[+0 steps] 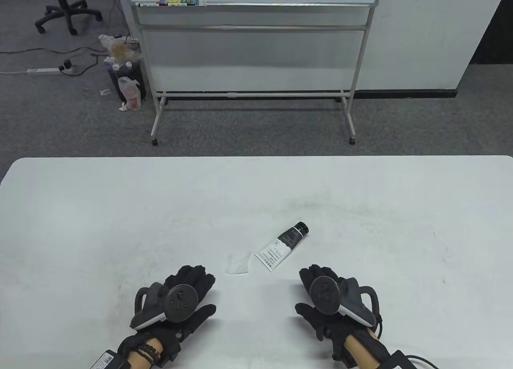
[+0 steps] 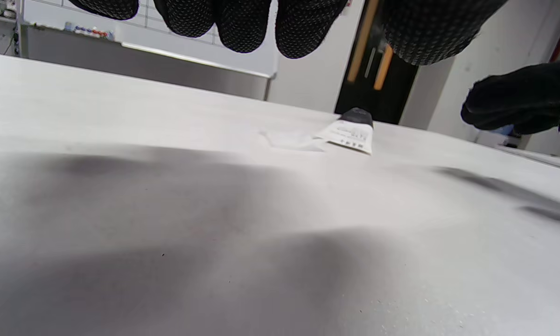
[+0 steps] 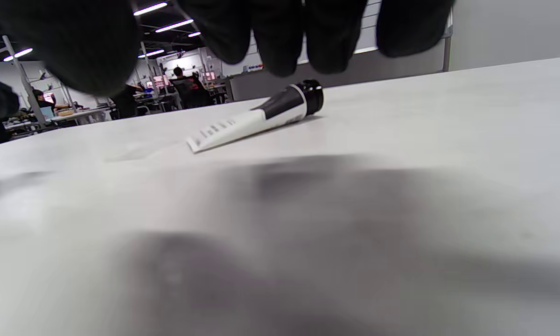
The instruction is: Squeeze cleansing milk onto cotton pad
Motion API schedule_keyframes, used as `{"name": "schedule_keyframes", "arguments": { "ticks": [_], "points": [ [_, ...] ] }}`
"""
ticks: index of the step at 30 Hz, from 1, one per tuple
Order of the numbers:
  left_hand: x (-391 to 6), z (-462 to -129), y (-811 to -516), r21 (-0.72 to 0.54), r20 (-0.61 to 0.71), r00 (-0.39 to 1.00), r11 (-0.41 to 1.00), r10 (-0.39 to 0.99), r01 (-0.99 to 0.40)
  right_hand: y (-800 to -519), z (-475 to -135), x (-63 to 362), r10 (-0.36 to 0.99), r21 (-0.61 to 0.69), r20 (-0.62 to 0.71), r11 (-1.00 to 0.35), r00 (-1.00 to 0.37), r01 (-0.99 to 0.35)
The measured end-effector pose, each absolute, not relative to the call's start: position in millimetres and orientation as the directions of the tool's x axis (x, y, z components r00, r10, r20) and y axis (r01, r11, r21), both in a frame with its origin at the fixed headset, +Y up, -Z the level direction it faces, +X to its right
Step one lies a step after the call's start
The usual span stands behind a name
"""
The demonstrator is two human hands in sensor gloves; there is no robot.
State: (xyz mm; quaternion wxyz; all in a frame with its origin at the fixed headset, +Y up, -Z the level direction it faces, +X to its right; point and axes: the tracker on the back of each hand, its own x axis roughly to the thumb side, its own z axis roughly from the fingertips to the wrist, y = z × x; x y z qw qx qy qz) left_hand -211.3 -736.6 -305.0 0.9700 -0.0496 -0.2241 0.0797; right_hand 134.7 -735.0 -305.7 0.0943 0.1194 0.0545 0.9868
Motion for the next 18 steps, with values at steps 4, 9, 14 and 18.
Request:
{"name": "schedule_keyframes", "arguments": {
  "ticks": [4, 9, 14, 18],
  "points": [
    [-209.3, -304.5, -737.5, -0.136, 0.433, 0.884, 0.982, 0.176, -0.129, -734.7, -305.8, 134.6, 0.193, 0.128, 0.222, -0.977, -0.956, -0.168],
    [-207.4, -303.3, -735.4, -0.131, 0.441, 0.880, 0.983, 0.175, -0.130, -730.2, -309.6, 135.8, 0.194, 0.107, 0.183, -0.978, -0.964, -0.177],
    [-209.2, -305.8, -735.0, -0.137, 0.436, 0.881, 0.981, 0.186, -0.140, -725.6, -337.0, 132.5, 0.181, 0.098, 0.028, -0.979, -0.983, -0.178],
    [-212.7, -307.2, -732.9, -0.138, 0.423, 0.883, 0.978, 0.202, -0.158, -728.7, -376.6, 118.7, 0.222, 0.132, -0.192, -0.959, -0.956, -0.249]
  ]
}}
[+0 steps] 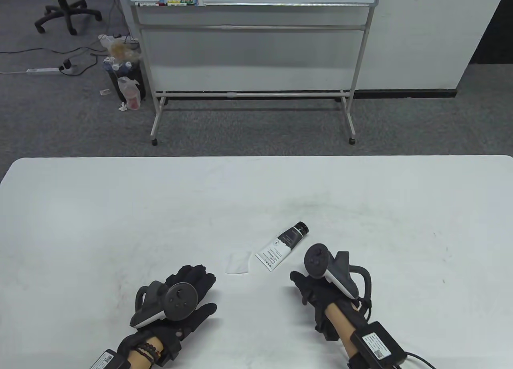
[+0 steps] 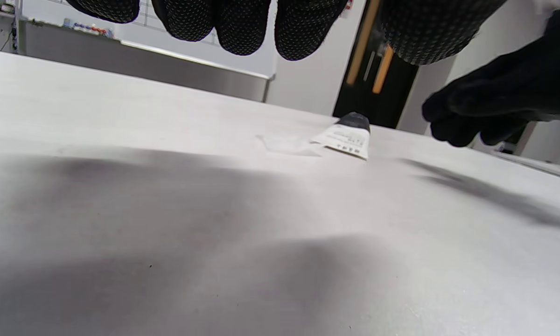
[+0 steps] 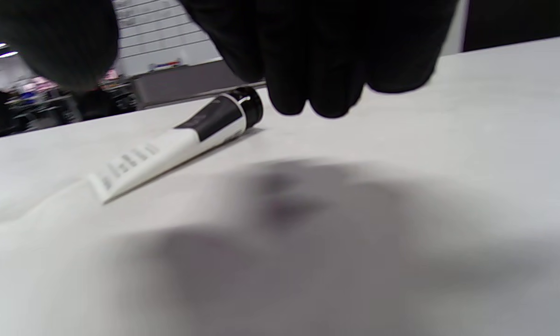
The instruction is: Squeeze cleansing milk onto cotton pad
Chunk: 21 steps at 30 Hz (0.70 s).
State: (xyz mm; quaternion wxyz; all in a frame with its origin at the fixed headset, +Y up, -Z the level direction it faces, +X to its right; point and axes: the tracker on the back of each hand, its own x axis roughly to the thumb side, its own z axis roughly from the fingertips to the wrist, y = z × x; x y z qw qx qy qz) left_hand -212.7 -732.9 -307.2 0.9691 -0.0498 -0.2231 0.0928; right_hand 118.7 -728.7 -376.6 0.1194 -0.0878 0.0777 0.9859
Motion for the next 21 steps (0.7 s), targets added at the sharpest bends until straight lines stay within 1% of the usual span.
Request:
{"name": "schedule_keyframes", "arguments": {
  "ticks": [4, 7, 9, 12, 14, 15, 16, 17, 18, 19, 20, 21],
  "points": [
    [-215.8, -308.1, -730.8, -0.146, 0.421, 0.880, 0.974, 0.219, -0.172, -733.8, -416.3, 95.2, 0.160, 0.152, -0.327, -0.964, -0.932, -0.219],
    [-217.0, -308.9, -730.2, -0.153, 0.419, 0.879, 0.971, 0.230, -0.181, -736.5, -436.6, 78.1, 0.057, 0.142, -0.389, -0.982, -0.920, -0.121],
    [-217.7, -309.9, -729.5, -0.156, 0.419, 0.877, 0.970, 0.237, -0.188, -740.2, -447.2, 68.3, -0.027, 0.189, -0.434, -0.980, -0.901, -0.061],
    [-219.5, -313.7, -730.0, -0.165, 0.415, 0.872, 0.964, 0.261, -0.210, -746.5, -461.3, 55.3, -0.128, 0.222, -0.461, -0.975, -0.878, 0.026],
    [-221.1, -315.0, -731.2, -0.172, 0.403, 0.875, 0.961, 0.268, -0.216, -752.7, -468.4, 50.1, -0.208, 0.284, -0.463, -0.956, -0.862, 0.078],
    [-221.6, -315.0, -731.2, -0.170, 0.399, 0.878, 0.962, 0.265, -0.213, -753.6, -468.7, 49.6, -0.224, 0.303, -0.468, -0.949, -0.855, 0.083],
    [-222.2, -314.7, -730.7, -0.164, 0.394, 0.882, 0.964, 0.259, -0.210, -755.0, -468.5, 50.7, -0.230, 0.322, -0.473, -0.944, -0.851, 0.076],
    [-222.2, -314.5, -730.3, -0.163, 0.394, 0.882, 0.964, 0.260, -0.211, -753.5, -466.9, 54.4, -0.177, 0.334, -0.482, -0.943, -0.858, 0.007],
    [-222.4, -314.5, -730.3, -0.164, 0.393, 0.881, 0.963, 0.262, -0.213, -751.4, -465.5, 55.5, -0.139, 0.321, -0.496, -0.947, -0.857, -0.032],
    [-222.1, -314.7, -730.5, -0.168, 0.393, 0.880, 0.962, 0.267, -0.217, -749.1, -465.8, 57.8, -0.078, 0.276, -0.523, -0.958, -0.849, -0.082],
    [-221.7, -314.8, -730.5, -0.168, 0.394, 0.879, 0.961, 0.269, -0.219, -747.7, -465.9, 59.2, -0.062, 0.263, -0.527, -0.960, -0.848, -0.092],
    [-221.0, -314.0, -729.5, -0.153, 0.404, 0.874, 0.962, 0.271, -0.227, -747.3, -466.8, 60.6, -0.096, 0.284, -0.523, -0.957, -0.847, -0.067]
  ]
}}
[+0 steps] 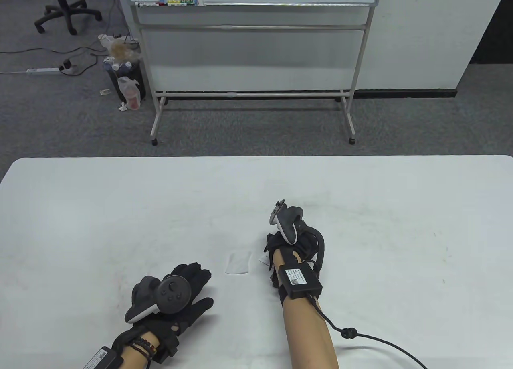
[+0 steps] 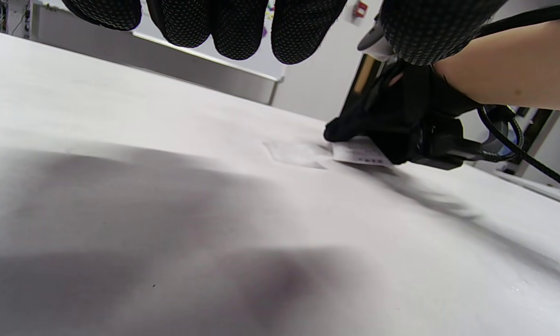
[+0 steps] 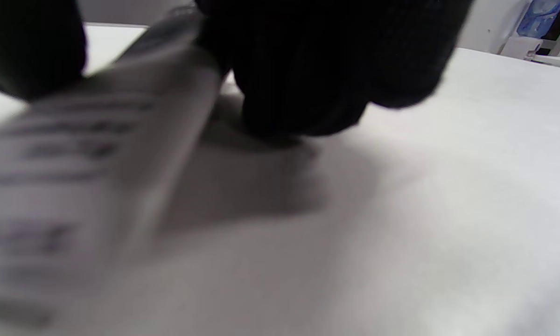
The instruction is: Squeeze cleansing milk onto cotton pad
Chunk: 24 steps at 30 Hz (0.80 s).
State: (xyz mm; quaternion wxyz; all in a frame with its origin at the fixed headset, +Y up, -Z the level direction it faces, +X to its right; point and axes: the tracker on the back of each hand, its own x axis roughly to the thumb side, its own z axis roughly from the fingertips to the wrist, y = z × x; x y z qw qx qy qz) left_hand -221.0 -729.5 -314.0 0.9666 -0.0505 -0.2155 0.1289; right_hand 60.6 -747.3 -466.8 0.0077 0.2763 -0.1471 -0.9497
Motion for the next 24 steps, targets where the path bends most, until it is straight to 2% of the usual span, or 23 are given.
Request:
{"name": "schedule_keyframes", "arguments": {
  "ticks": [2, 5, 7, 9, 14, 21, 24],
  "points": [
    [-219.6, -312.8, -726.8, -0.094, 0.408, 0.870, 0.961, 0.276, -0.261, -748.2, -472.0, 63.0, -0.115, 0.286, -0.527, -0.957, -0.842, -0.048],
    [-215.6, -310.9, -724.8, -0.076, 0.424, 0.858, 0.955, 0.291, -0.287, -742.9, -470.1, 73.9, 0.002, 0.262, -0.562, -0.948, -0.827, -0.180],
    [-213.0, -309.8, -724.4, -0.073, 0.434, 0.856, 0.958, 0.281, -0.277, -734.0, -465.6, 80.2, 0.041, 0.218, -0.548, -0.957, -0.835, -0.190],
    [-211.4, -308.9, -724.4, -0.075, 0.441, 0.856, 0.962, 0.269, -0.264, -720.1, -458.8, 87.9, 0.048, 0.211, -0.501, -0.962, -0.864, -0.176],
    [-210.4, -308.9, -726.6, -0.081, 0.441, 0.859, 0.965, 0.259, -0.249, -690.1, -428.0, 112.0, 0.237, 0.098, -0.410, -0.949, -0.881, -0.301],
    [-200.1, -308.6, -725.9, -0.096, 0.441, 0.865, 0.971, 0.238, -0.219, -674.8, -373.5, 138.5, 0.461, 0.017, -0.248, -0.877, -0.852, -0.479],
    [-187.6, -308.0, -717.7, -0.102, 0.458, 0.853, 0.969, 0.248, -0.227, -669.6, -351.5, 143.9, 0.567, -0.007, -0.136, -0.820, -0.812, -0.572]
  ]
}}
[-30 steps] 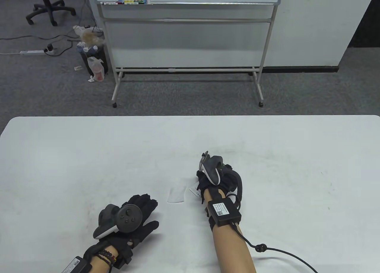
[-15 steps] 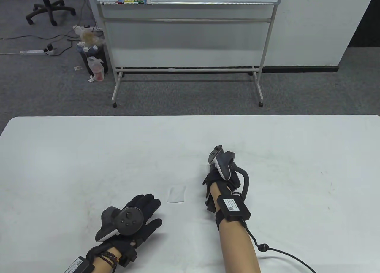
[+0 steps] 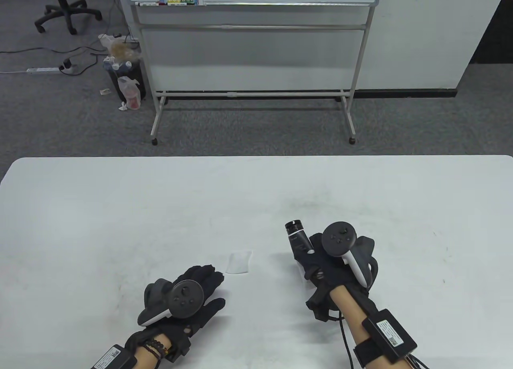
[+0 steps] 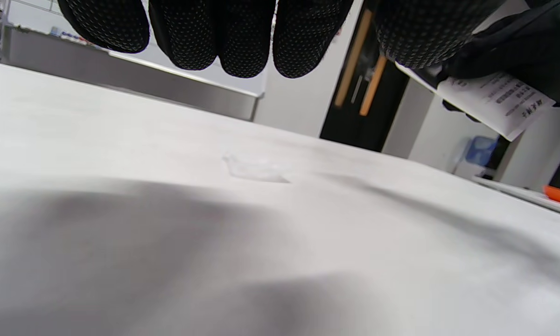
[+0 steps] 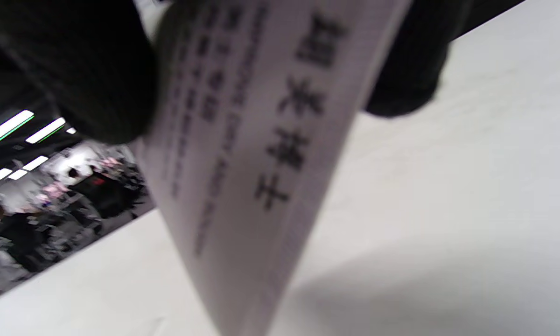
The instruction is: Squeeze cleansing milk onto cotton pad
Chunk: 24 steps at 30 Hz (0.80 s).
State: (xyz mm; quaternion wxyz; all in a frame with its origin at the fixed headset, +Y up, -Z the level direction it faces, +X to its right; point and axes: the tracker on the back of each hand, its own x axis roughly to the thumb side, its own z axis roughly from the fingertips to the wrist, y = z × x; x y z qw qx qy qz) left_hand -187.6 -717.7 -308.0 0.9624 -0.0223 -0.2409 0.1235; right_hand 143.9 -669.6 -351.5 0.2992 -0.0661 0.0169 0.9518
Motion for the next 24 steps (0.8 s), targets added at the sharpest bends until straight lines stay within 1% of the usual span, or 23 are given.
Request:
{"name": "schedule_keyframes", "arguments": {
  "ticks": [2, 3, 4, 5, 6, 7, 8, 10, 12, 13, 15, 16, 18, 19, 20, 22, 24],
  "points": [
    [-177.8, -309.0, -708.6, -0.101, 0.472, 0.842, 0.965, 0.261, -0.242, -668.6, -340.4, 145.6, 0.607, -0.015, -0.052, -0.794, -0.793, -0.607],
    [-174.4, -309.7, -705.2, -0.097, 0.477, 0.836, 0.962, 0.270, -0.256, -668.7, -336.0, 146.2, 0.617, -0.015, -0.033, -0.787, -0.787, -0.617],
    [-168.0, -311.5, -699.1, -0.095, 0.485, 0.824, 0.954, 0.293, -0.284, -670.0, -330.5, 146.8, 0.636, -0.011, 0.026, -0.771, -0.771, -0.636],
    [-163.8, -312.9, -694.9, -0.093, 0.490, 0.815, 0.948, 0.310, -0.305, -671.5, -326.6, 147.0, 0.649, -0.012, 0.043, -0.760, -0.759, -0.650],
    [-158.5, -315.0, -689.8, -0.088, 0.496, 0.800, 0.936, 0.338, -0.341, -674.2, -322.3, 146.7, 0.667, -0.006, 0.065, -0.744, -0.742, -0.669],
    [-152.3, -317.2, -684.4, -0.085, 0.501, 0.778, 0.916, 0.379, -0.391, -677.8, -319.1, 145.3, 0.677, 0.026, 0.117, -0.733, -0.726, -0.680],
    [-148.4, -318.4, -681.4, -0.082, 0.504, 0.764, 0.902, 0.404, -0.423, -680.5, -316.7, 144.4, 0.680, 0.046, 0.139, -0.731, -0.720, -0.681],
    [-138.9, -321.9, -676.7, -0.090, 0.545, 0.704, 0.866, 0.456, -0.492, -689.0, -312.0, 141.5, 0.693, 0.076, 0.205, -0.715, -0.691, -0.695],
    [-132.6, -325.4, -678.9, -0.147, 0.586, 0.620, 0.821, 0.522, -0.552, -698.0, -310.0, 137.2, 0.700, 0.137, 0.248, -0.710, -0.670, -0.691],
    [-130.3, -326.0, -681.8, -0.194, 0.599, 0.557, 0.779, 0.576, -0.597, -702.1, -309.0, 134.0, 0.687, 0.171, 0.266, -0.724, -0.676, -0.669],
    [-128.7, -325.2, -687.1, -0.263, 0.599, 0.479, 0.723, 0.641, -0.638, -706.7, -305.4, 129.4, 0.654, 0.185, 0.309, -0.753, -0.690, -0.631],
    [-127.7, -324.7, -690.4, -0.292, 0.588, 0.462, 0.707, 0.664, -0.644, -708.6, -302.6, 126.5, 0.641, 0.185, 0.332, -0.764, -0.692, -0.619],
    [-127.4, -322.4, -692.7, -0.285, 0.584, 0.488, 0.727, 0.648, -0.625, -710.9, -298.3, 121.9, 0.637, 0.203, 0.342, -0.768, -0.691, -0.608],
    [-127.8, -321.0, -692.7, -0.234, 0.609, 0.508, 0.749, 0.610, -0.620, -712.0, -296.5, 119.9, 0.631, 0.205, 0.343, -0.773, -0.696, -0.600],
    [-127.9, -320.1, -692.4, -0.212, 0.617, 0.517, 0.759, 0.593, -0.616, -712.9, -295.9, 119.1, 0.629, 0.204, 0.343, -0.775, -0.698, -0.598],
    [-128.0, -318.1, -692.3, -0.228, 0.613, 0.512, 0.755, 0.602, -0.614, -716.2, -295.7, 117.8, 0.631, 0.218, 0.338, -0.774, -0.698, -0.594],
    [-128.2, -317.9, -691.6, -0.217, 0.609, 0.517, 0.753, 0.602, -0.621, -717.9, -295.9, 117.3, 0.637, 0.231, 0.343, -0.769, -0.690, -0.596]
  ]
}}
